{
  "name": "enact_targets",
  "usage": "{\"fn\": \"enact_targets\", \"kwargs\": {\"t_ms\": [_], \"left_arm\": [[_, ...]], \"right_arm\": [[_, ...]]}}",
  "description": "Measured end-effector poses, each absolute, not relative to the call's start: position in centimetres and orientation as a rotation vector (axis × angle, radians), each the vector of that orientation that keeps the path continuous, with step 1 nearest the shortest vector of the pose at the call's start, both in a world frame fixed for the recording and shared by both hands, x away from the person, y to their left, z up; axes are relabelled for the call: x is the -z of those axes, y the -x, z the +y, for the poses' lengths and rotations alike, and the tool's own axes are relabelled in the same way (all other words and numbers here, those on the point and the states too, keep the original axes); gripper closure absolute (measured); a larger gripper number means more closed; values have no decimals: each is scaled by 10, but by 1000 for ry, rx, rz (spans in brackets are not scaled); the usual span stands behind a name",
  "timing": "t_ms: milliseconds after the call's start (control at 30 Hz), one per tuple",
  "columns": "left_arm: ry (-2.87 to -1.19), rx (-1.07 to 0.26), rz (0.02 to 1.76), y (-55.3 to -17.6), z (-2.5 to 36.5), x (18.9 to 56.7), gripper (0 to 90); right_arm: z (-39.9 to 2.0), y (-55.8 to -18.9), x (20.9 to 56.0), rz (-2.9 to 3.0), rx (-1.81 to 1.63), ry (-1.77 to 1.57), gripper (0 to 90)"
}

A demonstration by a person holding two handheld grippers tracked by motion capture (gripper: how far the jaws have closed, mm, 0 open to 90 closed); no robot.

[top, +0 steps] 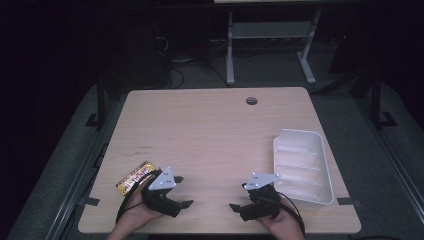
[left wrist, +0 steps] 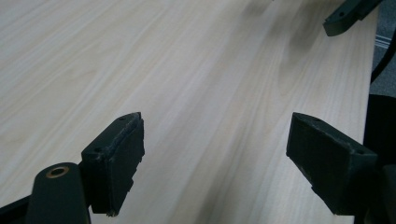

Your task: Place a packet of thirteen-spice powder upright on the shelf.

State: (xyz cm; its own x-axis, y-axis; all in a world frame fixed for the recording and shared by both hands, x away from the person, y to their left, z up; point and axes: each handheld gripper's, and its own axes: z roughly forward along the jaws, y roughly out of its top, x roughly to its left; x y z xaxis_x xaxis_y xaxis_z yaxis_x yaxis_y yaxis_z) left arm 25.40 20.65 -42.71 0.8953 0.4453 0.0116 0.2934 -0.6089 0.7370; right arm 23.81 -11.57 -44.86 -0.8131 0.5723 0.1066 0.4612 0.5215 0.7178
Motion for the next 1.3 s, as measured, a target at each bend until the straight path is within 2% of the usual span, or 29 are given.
{"fn": "enact_targets", "kwargs": {"t_ms": [1300], "left_arm": [[-2219,-412,820,-282,320,423,198]], "right_arm": [[-108,-238,452,2636,-1137,-861,213]]}}
